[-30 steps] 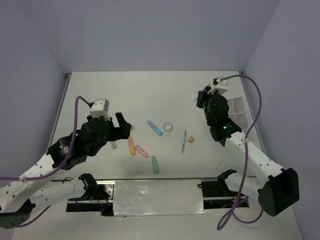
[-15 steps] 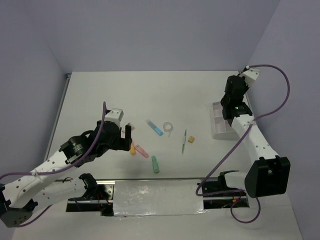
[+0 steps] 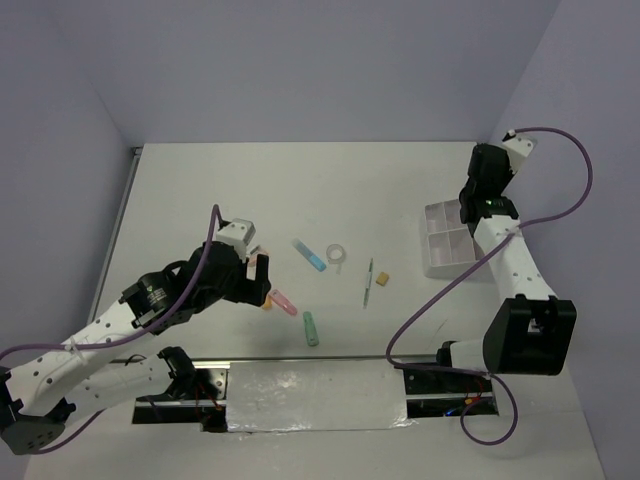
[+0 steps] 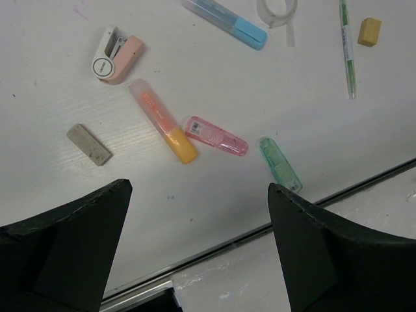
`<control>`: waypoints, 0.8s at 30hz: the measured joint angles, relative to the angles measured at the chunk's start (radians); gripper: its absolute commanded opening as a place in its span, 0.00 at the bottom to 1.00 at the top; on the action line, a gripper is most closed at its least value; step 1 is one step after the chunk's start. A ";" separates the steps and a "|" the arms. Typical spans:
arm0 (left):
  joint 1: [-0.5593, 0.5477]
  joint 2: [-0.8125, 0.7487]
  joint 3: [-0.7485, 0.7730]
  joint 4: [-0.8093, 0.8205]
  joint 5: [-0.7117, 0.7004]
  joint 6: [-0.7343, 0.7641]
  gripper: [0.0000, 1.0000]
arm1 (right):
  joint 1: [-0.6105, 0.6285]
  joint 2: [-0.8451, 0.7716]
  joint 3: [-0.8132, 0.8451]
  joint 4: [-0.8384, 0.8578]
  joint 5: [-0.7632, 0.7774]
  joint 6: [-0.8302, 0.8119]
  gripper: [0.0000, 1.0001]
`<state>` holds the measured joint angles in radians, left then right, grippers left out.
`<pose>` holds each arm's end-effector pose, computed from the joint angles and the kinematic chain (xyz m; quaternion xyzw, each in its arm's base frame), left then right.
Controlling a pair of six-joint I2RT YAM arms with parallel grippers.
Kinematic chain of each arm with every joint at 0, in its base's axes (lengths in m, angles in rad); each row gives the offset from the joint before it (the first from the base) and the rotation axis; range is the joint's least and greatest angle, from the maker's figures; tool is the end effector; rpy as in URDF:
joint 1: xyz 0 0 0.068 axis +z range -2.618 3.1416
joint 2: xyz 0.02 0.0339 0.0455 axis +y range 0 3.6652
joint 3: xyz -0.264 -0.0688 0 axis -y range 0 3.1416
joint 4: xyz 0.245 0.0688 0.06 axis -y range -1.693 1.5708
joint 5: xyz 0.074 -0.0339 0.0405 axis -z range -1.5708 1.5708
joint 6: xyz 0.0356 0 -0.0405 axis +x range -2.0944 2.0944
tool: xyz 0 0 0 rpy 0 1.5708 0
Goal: Sort the stationery into containers
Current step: Place the pen in the storage box.
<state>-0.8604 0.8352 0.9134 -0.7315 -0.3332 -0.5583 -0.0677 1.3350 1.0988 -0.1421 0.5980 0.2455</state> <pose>0.1183 -0.1197 0.3228 0.0605 0.8852 -0.1716 0.4282 0.3046 -0.0407 0.3330 0.2867 0.7553 -0.1951 0.5561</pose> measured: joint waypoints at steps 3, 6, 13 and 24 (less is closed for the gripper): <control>0.000 0.000 0.000 0.001 0.009 0.006 0.99 | -0.006 0.002 -0.008 -0.001 0.000 0.001 0.07; 0.000 0.000 -0.002 0.005 0.021 0.008 0.99 | -0.016 0.005 -0.034 0.016 -0.009 0.000 0.09; 0.000 0.003 -0.004 0.007 0.029 0.009 0.99 | -0.042 0.046 -0.067 0.039 -0.013 0.000 0.14; 0.000 0.029 -0.004 0.008 0.034 0.009 0.99 | -0.048 0.070 -0.114 0.072 -0.026 0.031 0.64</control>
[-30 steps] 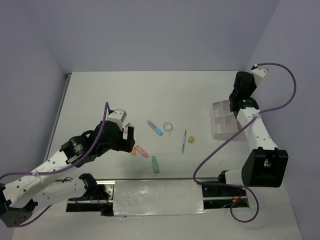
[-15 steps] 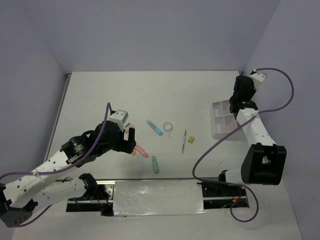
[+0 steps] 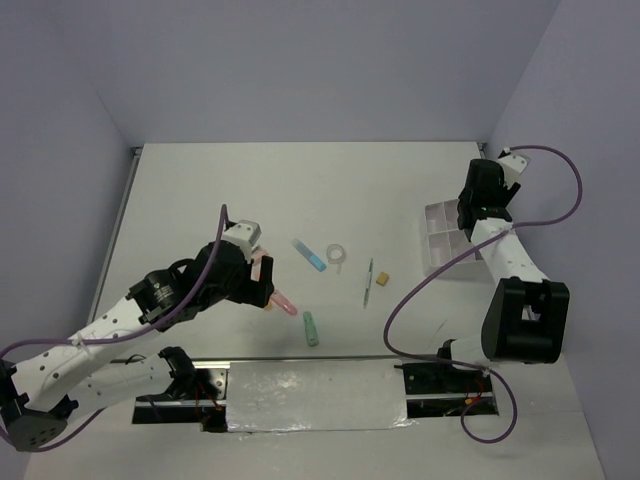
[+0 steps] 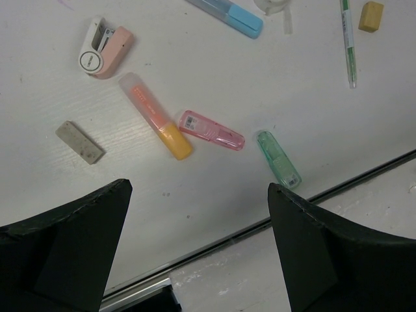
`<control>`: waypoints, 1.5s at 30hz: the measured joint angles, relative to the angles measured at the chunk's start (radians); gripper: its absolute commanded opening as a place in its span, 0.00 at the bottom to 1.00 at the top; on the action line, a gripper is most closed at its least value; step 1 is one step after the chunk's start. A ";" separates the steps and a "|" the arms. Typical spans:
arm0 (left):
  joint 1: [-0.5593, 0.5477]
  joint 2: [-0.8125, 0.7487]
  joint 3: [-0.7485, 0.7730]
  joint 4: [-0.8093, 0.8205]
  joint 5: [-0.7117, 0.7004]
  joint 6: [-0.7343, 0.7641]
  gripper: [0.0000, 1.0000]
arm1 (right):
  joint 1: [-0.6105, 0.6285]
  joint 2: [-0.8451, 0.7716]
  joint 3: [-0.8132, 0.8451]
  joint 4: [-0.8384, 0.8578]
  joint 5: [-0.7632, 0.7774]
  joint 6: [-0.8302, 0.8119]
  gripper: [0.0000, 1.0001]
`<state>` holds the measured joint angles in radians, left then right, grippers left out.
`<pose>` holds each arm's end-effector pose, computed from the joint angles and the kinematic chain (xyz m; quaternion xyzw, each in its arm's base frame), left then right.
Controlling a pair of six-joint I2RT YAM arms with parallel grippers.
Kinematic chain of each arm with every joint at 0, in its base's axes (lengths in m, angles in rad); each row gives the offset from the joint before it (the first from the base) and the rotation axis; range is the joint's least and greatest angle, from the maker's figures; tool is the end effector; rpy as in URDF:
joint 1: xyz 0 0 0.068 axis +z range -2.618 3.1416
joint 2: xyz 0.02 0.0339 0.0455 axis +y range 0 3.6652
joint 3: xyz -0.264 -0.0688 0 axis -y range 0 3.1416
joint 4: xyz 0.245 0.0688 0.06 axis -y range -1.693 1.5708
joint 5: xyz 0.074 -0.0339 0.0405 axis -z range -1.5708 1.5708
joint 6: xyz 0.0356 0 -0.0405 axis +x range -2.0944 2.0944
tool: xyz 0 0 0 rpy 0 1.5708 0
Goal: Sort the stationery into containers
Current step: Place the pen in the storage box, then pick up the pen from the center of the board.
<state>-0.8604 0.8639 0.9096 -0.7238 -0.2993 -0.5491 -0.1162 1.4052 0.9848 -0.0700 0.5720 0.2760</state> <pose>0.1219 -0.1256 0.3176 0.0747 0.8911 -0.1741 0.4123 0.3120 -0.0558 0.2797 0.3026 0.7787 -0.2018 0.5112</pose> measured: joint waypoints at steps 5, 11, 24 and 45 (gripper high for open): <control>0.000 0.016 0.000 0.000 -0.001 0.000 0.99 | 0.000 -0.002 -0.005 0.006 -0.009 0.006 0.65; 0.000 0.019 0.000 -0.001 -0.003 0.000 0.99 | 0.000 -0.048 -0.005 -0.014 -0.058 0.023 0.66; 0.047 0.057 0.000 -0.009 -0.058 -0.027 0.99 | 0.383 -0.319 0.163 -0.233 -0.264 0.052 0.66; 0.053 0.215 0.217 -0.077 -0.116 -0.077 0.99 | 0.771 -0.134 -0.167 -0.498 -0.299 0.361 0.51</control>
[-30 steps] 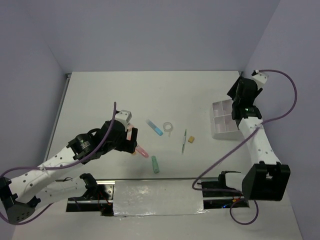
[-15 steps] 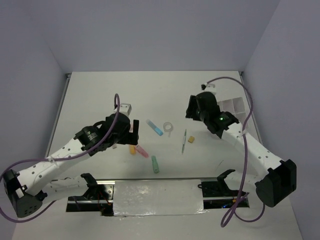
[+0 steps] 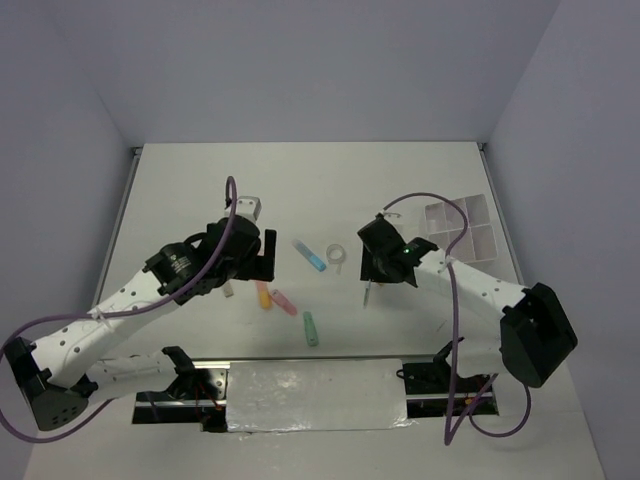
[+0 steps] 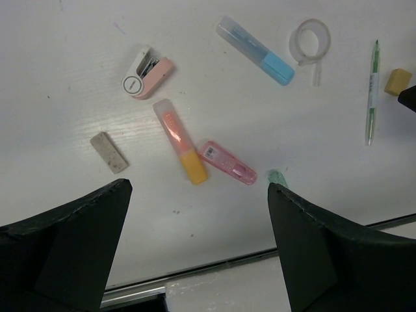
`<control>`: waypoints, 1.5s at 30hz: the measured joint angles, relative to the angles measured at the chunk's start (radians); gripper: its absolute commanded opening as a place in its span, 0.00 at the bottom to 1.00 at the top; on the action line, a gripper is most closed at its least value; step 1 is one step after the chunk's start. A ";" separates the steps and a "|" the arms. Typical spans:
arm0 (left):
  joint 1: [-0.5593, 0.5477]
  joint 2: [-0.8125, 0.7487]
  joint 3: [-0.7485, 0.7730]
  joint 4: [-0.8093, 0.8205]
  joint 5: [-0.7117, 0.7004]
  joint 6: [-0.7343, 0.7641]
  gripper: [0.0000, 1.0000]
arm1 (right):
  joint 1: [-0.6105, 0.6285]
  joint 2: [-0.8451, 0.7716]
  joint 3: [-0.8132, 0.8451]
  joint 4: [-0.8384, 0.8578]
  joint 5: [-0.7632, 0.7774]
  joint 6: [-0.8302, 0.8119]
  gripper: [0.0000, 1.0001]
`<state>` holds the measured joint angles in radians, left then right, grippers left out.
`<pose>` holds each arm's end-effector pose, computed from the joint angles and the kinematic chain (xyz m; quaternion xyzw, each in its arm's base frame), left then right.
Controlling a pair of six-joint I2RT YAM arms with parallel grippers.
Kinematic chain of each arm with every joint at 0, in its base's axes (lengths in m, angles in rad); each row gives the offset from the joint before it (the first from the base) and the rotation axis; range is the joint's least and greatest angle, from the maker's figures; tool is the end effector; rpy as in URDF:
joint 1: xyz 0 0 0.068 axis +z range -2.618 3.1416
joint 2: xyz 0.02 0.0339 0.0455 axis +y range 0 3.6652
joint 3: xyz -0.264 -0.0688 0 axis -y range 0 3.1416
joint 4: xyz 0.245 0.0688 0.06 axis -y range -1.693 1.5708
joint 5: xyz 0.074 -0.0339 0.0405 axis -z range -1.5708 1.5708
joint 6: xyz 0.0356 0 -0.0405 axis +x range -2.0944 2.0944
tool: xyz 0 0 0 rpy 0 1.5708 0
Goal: Sort the stationery into containers
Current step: Pick up the pen from the center of the board.
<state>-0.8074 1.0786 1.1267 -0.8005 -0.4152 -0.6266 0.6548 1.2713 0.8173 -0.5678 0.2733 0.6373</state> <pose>0.1589 -0.1453 0.3450 -0.0006 0.9015 -0.1133 0.4177 0.2003 0.1416 0.2199 0.0286 0.9539 0.0570 0.2934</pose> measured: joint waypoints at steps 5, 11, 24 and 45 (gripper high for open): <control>0.000 -0.060 -0.048 -0.031 -0.008 0.023 0.99 | 0.007 0.141 0.043 -0.003 0.014 0.022 0.50; 0.000 -0.142 -0.060 -0.038 -0.029 0.049 0.99 | 0.018 0.235 0.047 0.010 0.002 0.029 0.47; 0.000 -0.138 -0.114 -0.033 -0.036 0.055 0.99 | 0.021 0.369 0.097 0.051 -0.016 0.034 0.37; -0.002 0.043 -0.111 0.113 0.115 -0.010 0.99 | 0.010 0.071 0.066 0.047 -0.047 -0.030 0.00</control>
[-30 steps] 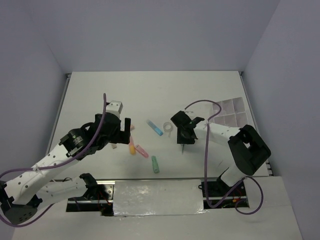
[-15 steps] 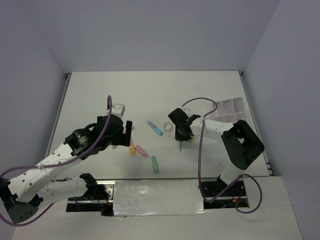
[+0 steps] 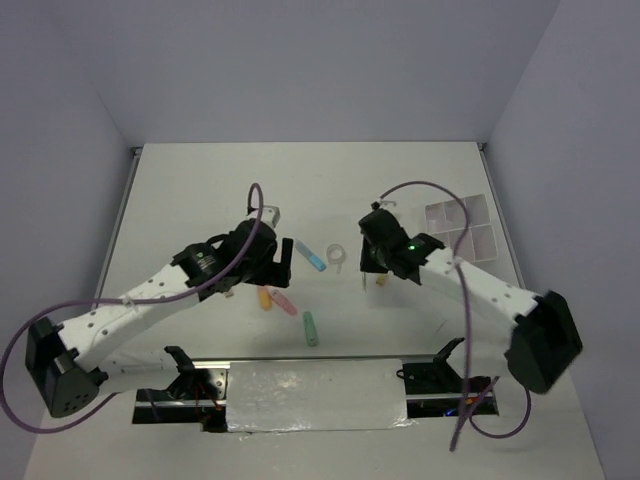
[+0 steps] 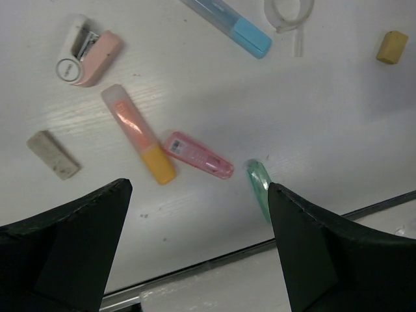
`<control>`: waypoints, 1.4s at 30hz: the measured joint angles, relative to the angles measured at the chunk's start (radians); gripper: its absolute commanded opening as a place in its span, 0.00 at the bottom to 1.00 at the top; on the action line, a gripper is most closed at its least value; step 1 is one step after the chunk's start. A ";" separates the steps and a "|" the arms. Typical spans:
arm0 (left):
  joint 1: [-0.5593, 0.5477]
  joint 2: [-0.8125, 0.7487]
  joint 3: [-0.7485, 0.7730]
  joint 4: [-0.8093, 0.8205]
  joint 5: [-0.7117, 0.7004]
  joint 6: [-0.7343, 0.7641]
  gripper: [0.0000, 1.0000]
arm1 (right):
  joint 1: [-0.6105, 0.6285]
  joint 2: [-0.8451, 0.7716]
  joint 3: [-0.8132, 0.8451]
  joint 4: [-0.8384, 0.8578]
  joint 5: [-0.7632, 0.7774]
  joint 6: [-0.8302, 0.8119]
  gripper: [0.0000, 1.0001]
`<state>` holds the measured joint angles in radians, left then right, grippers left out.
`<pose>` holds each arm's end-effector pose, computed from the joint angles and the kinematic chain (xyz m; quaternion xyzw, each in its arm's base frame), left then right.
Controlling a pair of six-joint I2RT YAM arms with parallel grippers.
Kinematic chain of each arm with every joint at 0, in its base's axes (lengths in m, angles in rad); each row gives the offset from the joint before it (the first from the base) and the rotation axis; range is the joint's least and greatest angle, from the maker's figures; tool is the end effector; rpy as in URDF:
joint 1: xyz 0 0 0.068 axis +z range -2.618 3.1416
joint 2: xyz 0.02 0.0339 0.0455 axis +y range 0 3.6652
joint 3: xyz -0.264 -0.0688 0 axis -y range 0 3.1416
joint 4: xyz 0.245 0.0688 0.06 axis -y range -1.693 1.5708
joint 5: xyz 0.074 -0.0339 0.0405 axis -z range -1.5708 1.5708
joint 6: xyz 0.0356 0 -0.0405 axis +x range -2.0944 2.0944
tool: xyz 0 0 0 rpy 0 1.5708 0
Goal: Sort the stationery into containers
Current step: Pick up the pen from the center of the board, then close the pen cap on the pen.
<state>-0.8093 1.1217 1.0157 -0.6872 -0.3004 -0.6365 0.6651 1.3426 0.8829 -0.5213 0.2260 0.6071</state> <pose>0.1671 -0.1600 0.3081 0.0224 0.9164 -0.1441 0.3727 0.2149 0.1584 0.2254 0.0052 0.9513 0.0848 0.2964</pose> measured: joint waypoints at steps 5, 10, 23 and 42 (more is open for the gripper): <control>-0.028 0.231 0.064 0.092 0.052 -0.031 0.92 | -0.002 -0.274 0.096 -0.117 0.063 -0.026 0.00; -0.077 0.476 0.198 0.154 0.071 -0.060 0.68 | -0.019 -0.418 0.110 -0.250 0.108 -0.048 0.01; -0.126 0.844 0.517 0.168 0.095 -0.047 0.60 | -0.035 -0.589 0.117 -0.400 0.132 -0.107 0.02; -0.095 0.953 0.557 0.137 0.073 -0.021 0.54 | -0.035 -0.599 0.105 -0.398 0.098 -0.134 0.02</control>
<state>-0.9039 2.0747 1.5726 -0.5499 -0.2272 -0.6571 0.6300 0.7441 0.9882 -0.9195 0.3244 0.4732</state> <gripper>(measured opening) 0.542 0.039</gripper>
